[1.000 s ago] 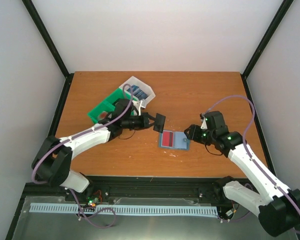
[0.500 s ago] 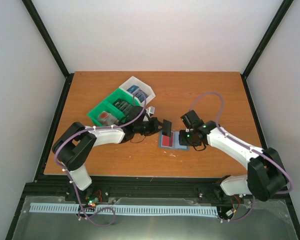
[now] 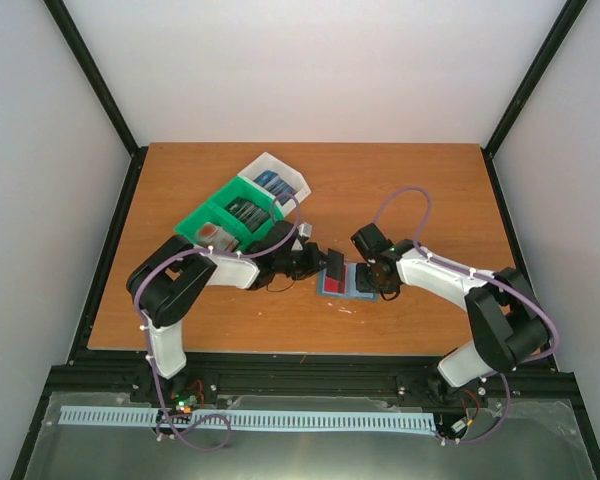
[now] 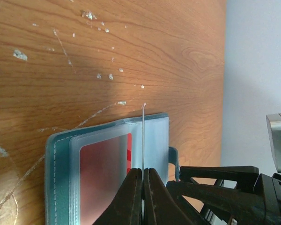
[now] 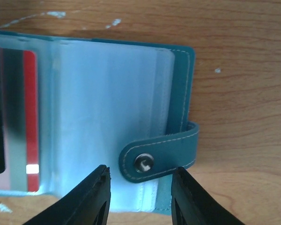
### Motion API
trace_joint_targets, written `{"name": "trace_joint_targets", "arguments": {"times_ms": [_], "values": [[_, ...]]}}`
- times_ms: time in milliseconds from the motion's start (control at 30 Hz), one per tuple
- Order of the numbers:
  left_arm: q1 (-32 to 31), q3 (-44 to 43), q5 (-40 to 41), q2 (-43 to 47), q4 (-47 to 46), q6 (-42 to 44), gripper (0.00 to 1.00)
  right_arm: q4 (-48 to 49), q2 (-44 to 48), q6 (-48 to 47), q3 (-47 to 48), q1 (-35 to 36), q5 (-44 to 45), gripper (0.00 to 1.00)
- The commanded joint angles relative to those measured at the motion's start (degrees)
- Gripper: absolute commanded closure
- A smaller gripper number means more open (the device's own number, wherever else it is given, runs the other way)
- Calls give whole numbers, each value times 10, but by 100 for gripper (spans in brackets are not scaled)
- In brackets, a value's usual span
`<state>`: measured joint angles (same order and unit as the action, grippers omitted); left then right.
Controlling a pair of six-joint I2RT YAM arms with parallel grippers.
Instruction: Put the credit cards into the card holder
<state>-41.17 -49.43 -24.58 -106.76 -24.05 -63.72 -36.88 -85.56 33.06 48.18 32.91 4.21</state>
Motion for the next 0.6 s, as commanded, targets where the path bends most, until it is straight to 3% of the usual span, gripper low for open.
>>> {"name": "trace_joint_targets", "arguments": {"times_ms": [0, 400, 567], "values": [[-11, 1, 11, -8, -31, -8, 99, 2, -18, 15, 9, 6, 53, 61], [-26, 8, 34, -21, -43, -18, 99, -71, 11, 78, 21, 5, 198, 54], [-26, 8, 26, -23, -50, -20, 99, 21, 80, 1, 8, 6, 38, 49]]}}
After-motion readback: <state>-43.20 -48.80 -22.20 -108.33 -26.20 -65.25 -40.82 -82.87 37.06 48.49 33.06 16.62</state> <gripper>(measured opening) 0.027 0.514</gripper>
